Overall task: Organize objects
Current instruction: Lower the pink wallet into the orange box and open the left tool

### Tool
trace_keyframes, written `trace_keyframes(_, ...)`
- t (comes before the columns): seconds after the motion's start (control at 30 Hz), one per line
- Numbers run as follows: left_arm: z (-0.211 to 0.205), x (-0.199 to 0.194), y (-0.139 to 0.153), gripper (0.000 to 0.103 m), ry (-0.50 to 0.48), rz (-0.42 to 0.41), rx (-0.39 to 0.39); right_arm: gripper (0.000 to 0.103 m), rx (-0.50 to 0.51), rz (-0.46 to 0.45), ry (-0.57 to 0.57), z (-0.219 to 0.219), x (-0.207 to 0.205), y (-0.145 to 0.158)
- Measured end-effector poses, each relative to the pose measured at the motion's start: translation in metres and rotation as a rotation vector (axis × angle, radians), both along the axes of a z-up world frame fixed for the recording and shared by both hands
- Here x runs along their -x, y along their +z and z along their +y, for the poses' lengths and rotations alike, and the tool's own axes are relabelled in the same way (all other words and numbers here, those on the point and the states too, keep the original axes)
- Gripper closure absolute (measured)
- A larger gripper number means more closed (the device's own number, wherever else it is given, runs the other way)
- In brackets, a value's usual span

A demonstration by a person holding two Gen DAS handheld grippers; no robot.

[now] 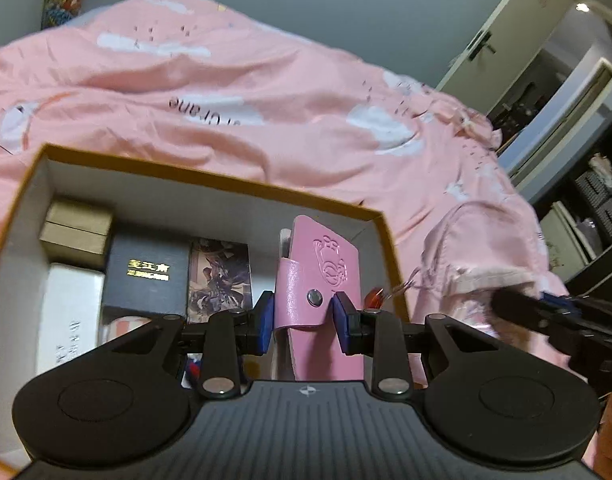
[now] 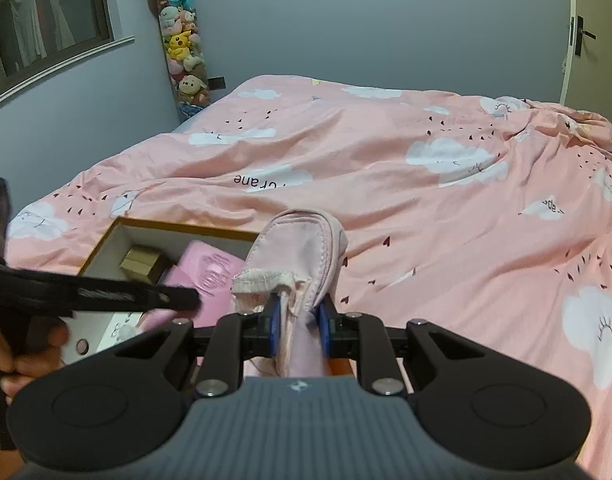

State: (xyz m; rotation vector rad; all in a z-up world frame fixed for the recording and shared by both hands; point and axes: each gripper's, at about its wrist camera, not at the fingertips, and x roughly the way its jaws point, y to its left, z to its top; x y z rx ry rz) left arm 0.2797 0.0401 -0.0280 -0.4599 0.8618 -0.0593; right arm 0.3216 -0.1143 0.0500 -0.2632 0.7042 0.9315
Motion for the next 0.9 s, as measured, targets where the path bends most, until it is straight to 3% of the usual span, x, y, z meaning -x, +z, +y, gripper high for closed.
trace_keyframes(0.17,-0.003,-0.028,-0.027,0.068,0.004,0.057,-0.013,0.083,0.019,-0.025,-0.001,0.014,-0.013,-0.006)
trace_keyframes(0.67,-0.001,-0.072,-0.082,0.068,0.032,0.236,0.072,0.083,0.068,-0.015,0.025,0.032,-0.031,-0.022)
trace_keyframes(0.9,-0.011,-0.074,-0.076,0.062,-0.019,0.245,-0.029,0.083,0.076,-0.015,0.019,0.034,-0.032,-0.024)
